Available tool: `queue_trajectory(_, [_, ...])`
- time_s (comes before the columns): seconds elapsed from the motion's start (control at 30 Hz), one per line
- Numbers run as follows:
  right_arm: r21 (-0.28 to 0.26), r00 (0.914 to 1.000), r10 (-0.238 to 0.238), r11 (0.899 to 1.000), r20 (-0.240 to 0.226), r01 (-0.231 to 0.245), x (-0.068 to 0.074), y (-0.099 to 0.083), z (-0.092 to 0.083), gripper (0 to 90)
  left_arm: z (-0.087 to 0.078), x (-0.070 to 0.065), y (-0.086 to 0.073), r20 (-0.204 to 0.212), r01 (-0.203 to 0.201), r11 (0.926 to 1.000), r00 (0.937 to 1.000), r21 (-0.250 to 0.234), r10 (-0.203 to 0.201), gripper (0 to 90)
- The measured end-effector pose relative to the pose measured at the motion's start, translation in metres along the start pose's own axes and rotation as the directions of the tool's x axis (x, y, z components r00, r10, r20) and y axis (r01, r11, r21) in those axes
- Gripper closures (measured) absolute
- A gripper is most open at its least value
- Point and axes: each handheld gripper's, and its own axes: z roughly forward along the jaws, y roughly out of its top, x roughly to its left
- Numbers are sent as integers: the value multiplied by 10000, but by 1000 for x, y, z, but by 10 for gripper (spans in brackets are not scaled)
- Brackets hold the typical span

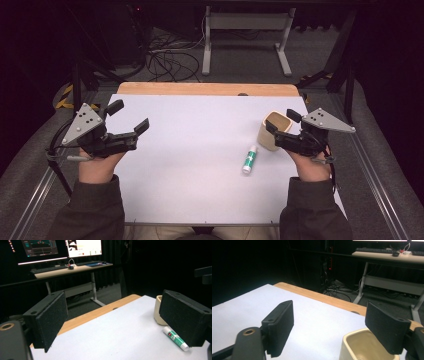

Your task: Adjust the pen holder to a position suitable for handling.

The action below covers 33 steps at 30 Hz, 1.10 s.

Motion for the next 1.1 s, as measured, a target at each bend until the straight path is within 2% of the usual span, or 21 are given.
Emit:
queue_trajectory(0.23, [481,9995,304,9984,-11,-303,-1,-4,9,319,1,-1,0,42,4,10000,10000,33,-5,91])
queue_trajectory(0.37, [848,9986,494,9952,-171,-478,0,-7,14,367,1,0,-2,9,32,10000,10000,79,-32,91])
queue_trajectory(0.53, [1078,9980,595,9925,-200,-570,-1,-10,18,384,1,-1,-2,70,-16,9999,10000,108,15,91])
queue_trajectory(0.73, [1487,9974,691,9868,-227,-649,-2,-14,25,453,3,-1,-3,37,-76,9998,10000,179,76,91])
queue_trajectory(0.9, [2029,9975,605,9778,-358,-520,-1,-19,32,481,2,-2,-2,40,-131,9997,9999,199,130,91])
queue_trajectory(1.1, [2562,9965,736,9647,-391,-612,-4,-26,40,502,0,-3,-1,18,-143,9998,9999,144,143,91])
